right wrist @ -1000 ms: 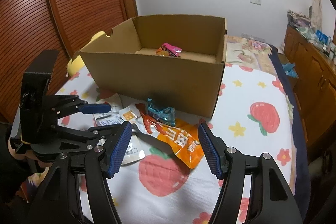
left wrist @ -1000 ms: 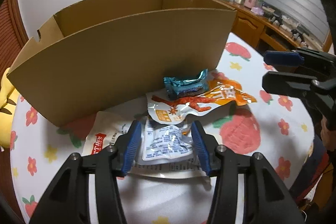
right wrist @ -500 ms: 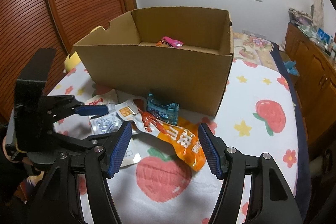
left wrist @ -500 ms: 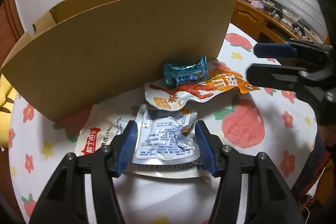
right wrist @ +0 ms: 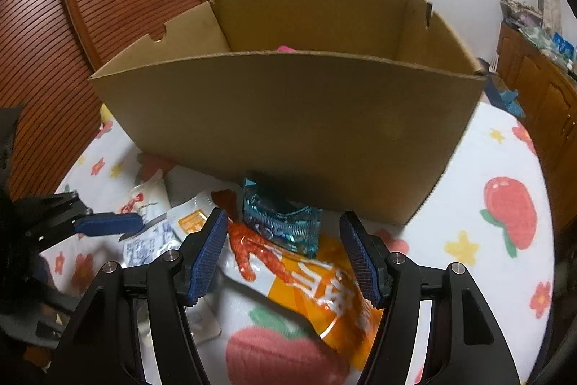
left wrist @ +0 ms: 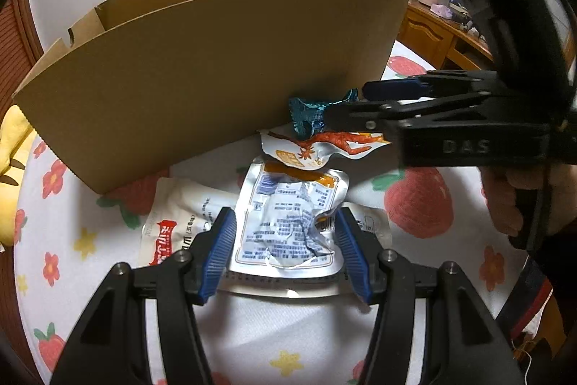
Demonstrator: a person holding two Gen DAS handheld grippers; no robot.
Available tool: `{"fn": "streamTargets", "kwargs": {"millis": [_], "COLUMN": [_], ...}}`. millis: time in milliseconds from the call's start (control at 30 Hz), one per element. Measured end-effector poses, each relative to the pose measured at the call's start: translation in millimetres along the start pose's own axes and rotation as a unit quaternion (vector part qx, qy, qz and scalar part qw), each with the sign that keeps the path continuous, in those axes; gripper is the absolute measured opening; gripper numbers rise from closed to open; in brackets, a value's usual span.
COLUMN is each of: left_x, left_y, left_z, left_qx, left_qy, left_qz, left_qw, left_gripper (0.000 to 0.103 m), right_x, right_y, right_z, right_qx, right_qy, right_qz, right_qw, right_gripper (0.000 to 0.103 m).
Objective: Organize snacks
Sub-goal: 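Move both open tools back toward the remaining packets beside the box, then grasp the teal candy with right tool while left tool grasps clear packet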
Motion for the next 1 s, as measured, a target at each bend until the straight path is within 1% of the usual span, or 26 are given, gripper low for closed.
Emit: {"fn": "streamTargets", "kwargs": {"millis": [167, 300, 333, 367, 400, 433, 500, 633, 800, 900, 1000], "left_x": [0, 2, 2, 2, 2, 2, 2, 2, 7, 4, -5], "left_y": [0, 5, 4, 4, 4, 4, 4, -1, -10, -14, -14], "left_z": [-1, -1, -1, -1, -1, -2, -2, -3, -2, -2, -3], "left_qx": [-0.001, -0.001, -0.001, -0.001, -0.001, -0.001, -0.001, -0.006, -0.015, -0.022, -0.027], "left_qy": [0.001, 0.003, 0.003, 0.003, 0.002, 0.002, 0.003, 0.01, 0.025, 0.031, 0.029], "left_qz": [0.004, 0.007, 0.007, 0.007, 0.007, 0.007, 0.008, 0.011, 0.021, 0.011, -0.007], "left_qw": [1.0, 1.0, 1.0, 1.0, 1.0, 1.0, 1.0, 0.9999, 0.9994, 0.9992, 0.9992], "left_gripper": [0.056, 0.056, 0.056, 0.056, 0.056, 0.056, 0.056, 0.056, 0.057, 0.058, 0.062], "right_x": [-13, -18, -19, -19, -18, -18, -15, -8, 6, 23, 37], "right_y": [-1, -1, -1, 0, 0, 1, 1, 5, 11, 17, 21], "right_z": [5, 5, 5, 5, 5, 5, 4, 5, 6, 9, 9], "right_qx": [-0.01, -0.012, -0.013, -0.012, -0.011, -0.011, -0.006, -0.005, -0.005, -0.008, -0.007], "right_qy": [-0.009, -0.019, -0.019, -0.018, -0.02, -0.023, -0.022, -0.033, -0.029, -0.033, -0.034], "right_qz": [-0.011, -0.014, -0.014, -0.012, -0.012, -0.011, -0.007, -0.005, 0.011, 0.024, 0.036], "right_qw": [1.0, 1.0, 1.0, 1.0, 1.0, 1.0, 1.0, 0.999, 1.0, 0.999, 0.999], "right_gripper": [0.067, 0.06, 0.055, 0.047, 0.043, 0.033, 0.018, 0.017, 0.017, 0.017, 0.017]}}
Point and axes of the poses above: each gripper's, at about its wrist camera, not at the fingertips, and x roughly against the way its jaws point, z to its right, y to its underside, the point moved 1 cm from there along -x, roughly the way its jaws point, and after that the axes turned 5 degrees about -x, right-handed, at the moved point
